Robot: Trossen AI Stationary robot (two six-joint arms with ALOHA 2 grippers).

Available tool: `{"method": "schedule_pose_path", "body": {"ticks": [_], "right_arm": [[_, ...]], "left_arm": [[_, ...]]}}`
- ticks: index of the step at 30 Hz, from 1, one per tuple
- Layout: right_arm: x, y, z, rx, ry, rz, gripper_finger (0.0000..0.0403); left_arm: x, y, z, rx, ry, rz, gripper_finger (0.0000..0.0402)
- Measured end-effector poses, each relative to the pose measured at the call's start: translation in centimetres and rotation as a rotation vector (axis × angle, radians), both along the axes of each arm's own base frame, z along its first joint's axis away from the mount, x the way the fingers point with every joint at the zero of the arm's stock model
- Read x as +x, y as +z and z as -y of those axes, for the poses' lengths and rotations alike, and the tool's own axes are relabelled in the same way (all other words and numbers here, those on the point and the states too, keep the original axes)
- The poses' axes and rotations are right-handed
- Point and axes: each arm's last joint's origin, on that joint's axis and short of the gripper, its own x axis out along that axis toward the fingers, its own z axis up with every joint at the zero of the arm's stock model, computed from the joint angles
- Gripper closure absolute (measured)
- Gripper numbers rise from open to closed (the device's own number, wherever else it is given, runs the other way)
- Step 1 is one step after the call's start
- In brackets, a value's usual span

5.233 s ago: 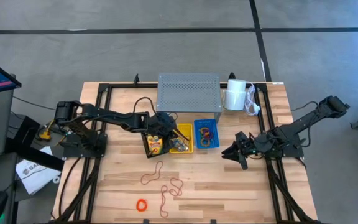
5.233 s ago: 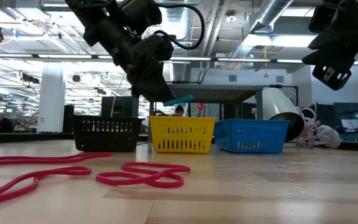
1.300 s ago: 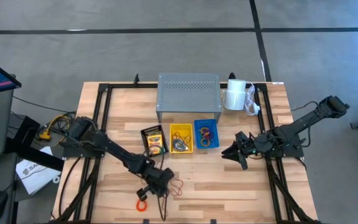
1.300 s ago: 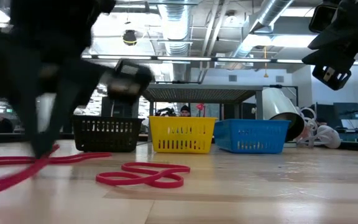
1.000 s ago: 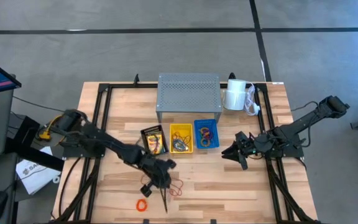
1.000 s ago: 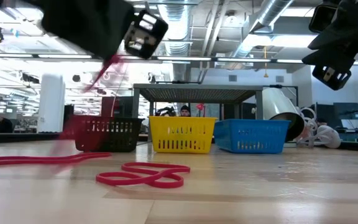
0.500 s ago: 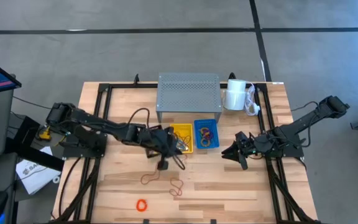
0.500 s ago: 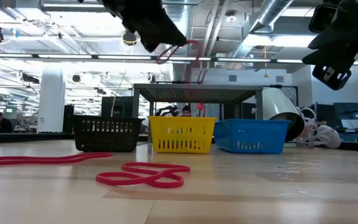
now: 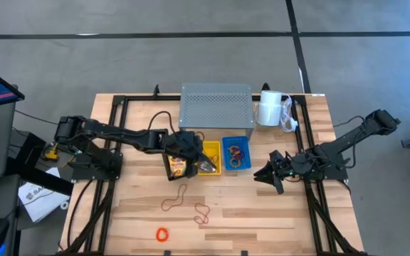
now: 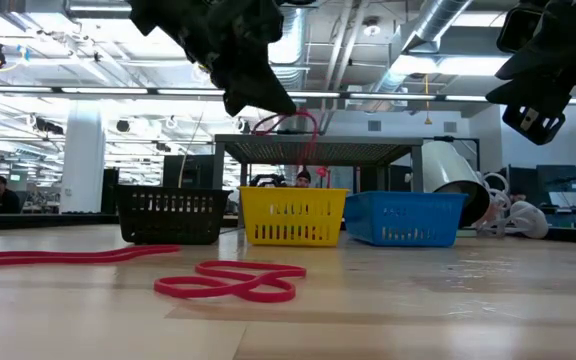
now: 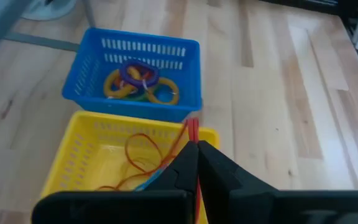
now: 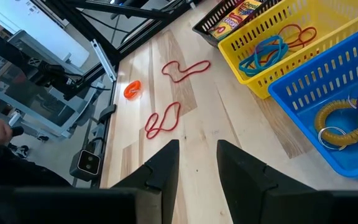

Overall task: Pick & Place Office Desk Supplies
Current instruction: Put the red rubber band into the yellow basket

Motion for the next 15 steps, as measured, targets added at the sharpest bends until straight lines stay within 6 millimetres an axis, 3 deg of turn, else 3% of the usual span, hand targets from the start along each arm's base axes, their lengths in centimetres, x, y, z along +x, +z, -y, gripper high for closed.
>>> {"method": "schedule_pose_path", "body": {"ticks": [9,15], "right_arm": [[0.0,0.0,0.0,0.000,0.000,0.000,0.0297],[0.0,0.0,0.0,0.000,0.000,0.000,0.0297]], "left_arm": [[0.0,0.0,-2.1,0.000,0.059,0.000,0.0401],[0.0,0.0,-2.4,0.000,0.065,0.000,0.0401]]}}
